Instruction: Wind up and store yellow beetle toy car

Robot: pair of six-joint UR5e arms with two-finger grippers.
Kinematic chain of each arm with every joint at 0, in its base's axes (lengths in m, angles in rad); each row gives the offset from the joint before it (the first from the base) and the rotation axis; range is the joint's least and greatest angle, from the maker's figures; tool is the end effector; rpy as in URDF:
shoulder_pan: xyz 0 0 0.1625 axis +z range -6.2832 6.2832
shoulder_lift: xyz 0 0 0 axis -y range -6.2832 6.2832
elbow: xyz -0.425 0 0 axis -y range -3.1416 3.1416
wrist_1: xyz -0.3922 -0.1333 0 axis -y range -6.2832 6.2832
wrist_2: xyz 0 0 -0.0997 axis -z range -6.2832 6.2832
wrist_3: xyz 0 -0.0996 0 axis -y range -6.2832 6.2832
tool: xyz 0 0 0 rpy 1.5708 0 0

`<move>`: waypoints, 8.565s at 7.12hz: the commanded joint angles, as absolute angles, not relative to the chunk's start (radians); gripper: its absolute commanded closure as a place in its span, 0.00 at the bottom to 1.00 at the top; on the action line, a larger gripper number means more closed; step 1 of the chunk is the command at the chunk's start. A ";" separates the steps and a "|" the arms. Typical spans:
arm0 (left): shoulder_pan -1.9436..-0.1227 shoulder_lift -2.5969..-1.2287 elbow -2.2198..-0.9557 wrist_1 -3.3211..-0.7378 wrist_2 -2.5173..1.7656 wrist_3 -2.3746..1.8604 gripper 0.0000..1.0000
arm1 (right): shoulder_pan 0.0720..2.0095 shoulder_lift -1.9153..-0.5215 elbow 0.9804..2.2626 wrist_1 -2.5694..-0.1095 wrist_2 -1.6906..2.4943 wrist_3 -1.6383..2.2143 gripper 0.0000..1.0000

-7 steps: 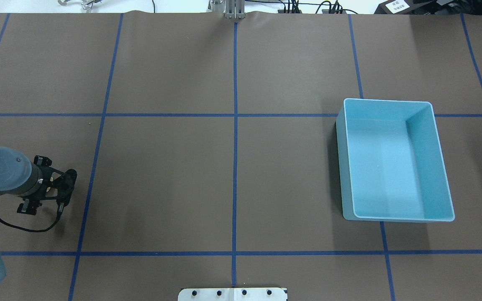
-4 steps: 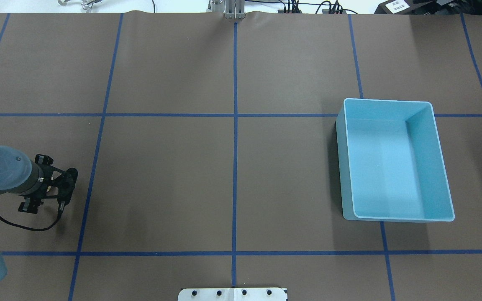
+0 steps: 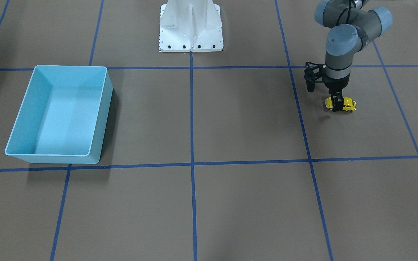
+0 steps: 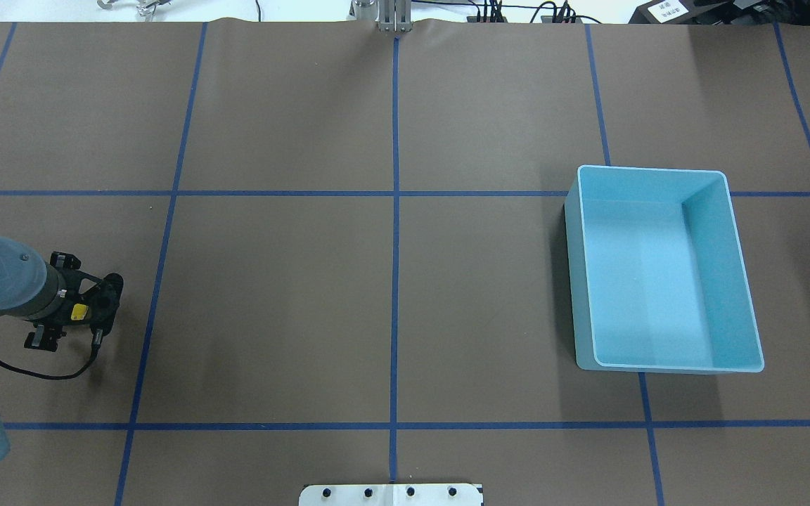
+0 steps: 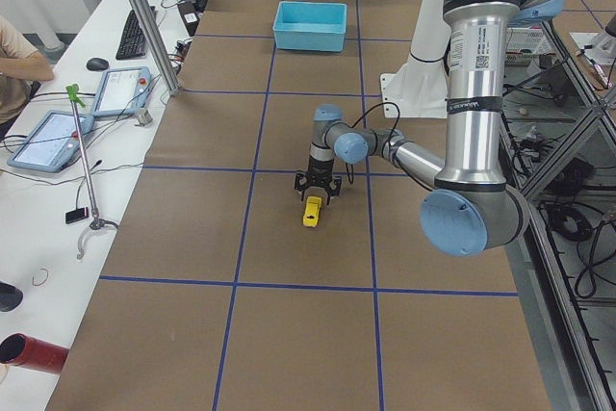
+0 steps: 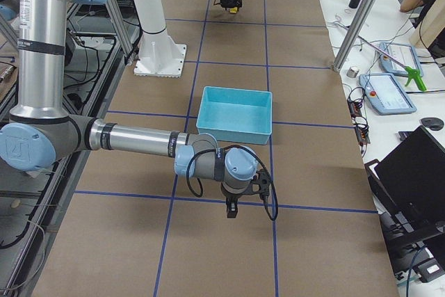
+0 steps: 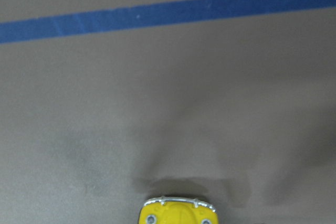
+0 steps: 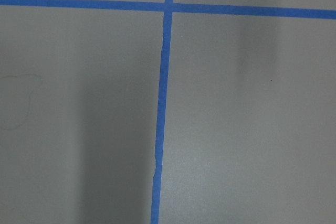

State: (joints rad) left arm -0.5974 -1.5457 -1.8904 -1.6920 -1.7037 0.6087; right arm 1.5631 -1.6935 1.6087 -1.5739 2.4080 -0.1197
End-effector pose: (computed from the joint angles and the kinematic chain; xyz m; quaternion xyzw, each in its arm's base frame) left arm 0.3423 -0.3781 0.5236 0.1907 0.1012 0.7039 0.6767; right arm 0.0560 -0.4327 0.6927 -0.0173 -0.4077 -0.0403 0.9121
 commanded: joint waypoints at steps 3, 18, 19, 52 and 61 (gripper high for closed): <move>-0.603 -1.562 -1.865 -1.692 -1.761 0.604 0.57 | 1.563 -1.694 1.605 -1.574 2.408 -0.120 0.00; -0.652 -1.901 -1.766 -1.732 -1.977 0.369 1.00 | 1.563 -1.694 1.603 -1.575 2.408 -0.120 0.00; -0.653 -1.901 -1.766 -1.701 -1.980 0.362 1.00 | 1.563 -1.694 1.603 -1.575 2.408 -0.120 0.00; -0.695 -1.827 -1.785 -1.778 -1.977 0.519 1.00 | 1.562 -1.694 1.600 -1.574 2.408 -0.120 0.00; -0.675 -1.911 -1.666 -1.862 -1.982 0.452 1.00 | 1.562 -1.694 1.600 -1.575 2.408 -0.120 0.00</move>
